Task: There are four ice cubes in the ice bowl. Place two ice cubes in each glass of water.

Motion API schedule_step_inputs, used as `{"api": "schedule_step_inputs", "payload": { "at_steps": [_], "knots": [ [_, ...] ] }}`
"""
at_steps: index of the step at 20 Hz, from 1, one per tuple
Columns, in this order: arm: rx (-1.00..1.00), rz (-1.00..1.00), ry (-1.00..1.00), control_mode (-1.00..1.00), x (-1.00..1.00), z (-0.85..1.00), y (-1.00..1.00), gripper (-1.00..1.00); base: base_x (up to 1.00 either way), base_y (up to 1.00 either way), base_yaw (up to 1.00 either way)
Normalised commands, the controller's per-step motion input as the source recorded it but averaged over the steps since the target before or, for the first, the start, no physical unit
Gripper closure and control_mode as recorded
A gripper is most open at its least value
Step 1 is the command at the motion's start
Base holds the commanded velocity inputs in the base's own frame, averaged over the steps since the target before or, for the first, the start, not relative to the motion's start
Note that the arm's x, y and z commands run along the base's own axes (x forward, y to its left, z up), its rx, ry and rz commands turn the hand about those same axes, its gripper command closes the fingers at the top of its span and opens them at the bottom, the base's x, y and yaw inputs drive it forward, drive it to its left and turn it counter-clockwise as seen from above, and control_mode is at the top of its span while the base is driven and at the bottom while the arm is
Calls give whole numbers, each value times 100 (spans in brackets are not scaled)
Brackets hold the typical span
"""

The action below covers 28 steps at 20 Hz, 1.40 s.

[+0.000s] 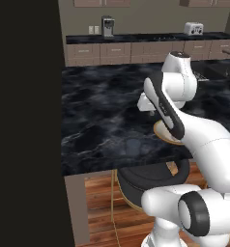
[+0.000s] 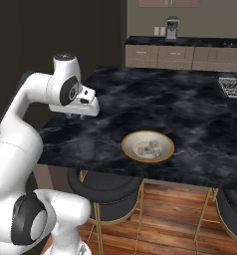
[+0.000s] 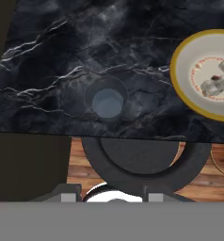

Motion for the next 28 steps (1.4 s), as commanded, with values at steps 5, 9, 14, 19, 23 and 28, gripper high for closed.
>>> {"api": "schedule_step_inputs", "payload": {
  "at_steps": [5, 9, 14, 19, 23, 28],
  "knots": [
    [5, -2, -4, -100, -3, 0, -47, -100, 0, 0, 0],
    [6, -8, 3, -100, -3, 0, -96, -100, 0, 0, 0],
    [0, -12, 9, -100, 9, -10, -75, -100, 0, 0, 0],
    [0, -18, 22, -100, 29, -32, -32, -100, 0, 0, 0],
    [1, -47, 4, -100, 0, -16, -26, -100, 0, 0, 0],
    [3, -58, 4, -100, 0, -27, -6, -100, 0, 0, 0]
  ]
}}
